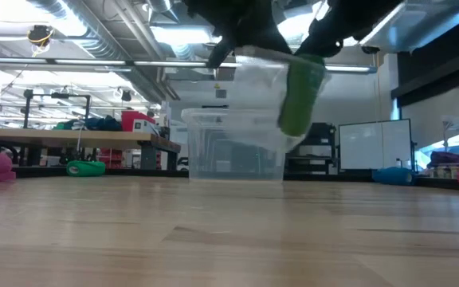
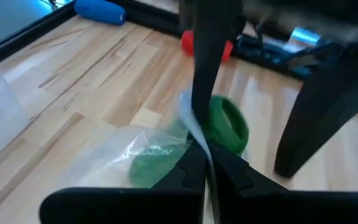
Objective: Roll bandage
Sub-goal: Put the rolled green bandage into the transparent zip bag, then close the transparent zip bag
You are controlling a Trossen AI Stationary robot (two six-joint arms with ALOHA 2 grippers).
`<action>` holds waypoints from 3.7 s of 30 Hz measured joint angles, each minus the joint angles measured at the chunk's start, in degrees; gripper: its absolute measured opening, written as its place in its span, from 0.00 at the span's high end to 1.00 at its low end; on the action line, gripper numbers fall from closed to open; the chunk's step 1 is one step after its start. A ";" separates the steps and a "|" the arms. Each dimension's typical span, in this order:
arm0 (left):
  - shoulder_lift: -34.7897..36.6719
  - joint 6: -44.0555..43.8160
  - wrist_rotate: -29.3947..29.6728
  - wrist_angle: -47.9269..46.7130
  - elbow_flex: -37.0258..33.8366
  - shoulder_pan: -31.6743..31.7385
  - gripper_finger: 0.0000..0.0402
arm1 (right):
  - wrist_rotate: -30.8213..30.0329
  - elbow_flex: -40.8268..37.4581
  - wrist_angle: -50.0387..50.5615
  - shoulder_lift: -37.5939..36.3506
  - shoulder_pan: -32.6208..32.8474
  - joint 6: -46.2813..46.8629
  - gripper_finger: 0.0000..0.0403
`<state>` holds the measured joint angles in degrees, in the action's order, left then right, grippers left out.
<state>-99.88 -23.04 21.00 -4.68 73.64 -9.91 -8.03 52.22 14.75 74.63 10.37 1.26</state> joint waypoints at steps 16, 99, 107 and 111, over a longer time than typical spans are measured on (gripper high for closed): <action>-0.26 1.02 0.93 -5.89 -0.21 0.15 0.99 | -1.76 7.95 24.92 -0.26 5.72 2.98 0.44; 6.45 13.23 -5.89 -17.49 -4.52 -2.87 0.69 | -7.85 -0.08 17.25 -0.44 6.54 7.95 0.98; 6.17 13.05 -5.84 -14.45 -5.67 -2.32 0.69 | -7.81 -0.08 15.55 -0.44 6.49 7.32 0.98; 5.01 13.04 -6.61 -14.55 -5.70 -2.36 0.71 | -7.81 -0.08 15.54 -0.44 6.49 7.31 0.98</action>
<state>-94.87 -10.00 14.40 -19.23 67.94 -12.27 -15.84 52.14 30.29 74.19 16.86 8.57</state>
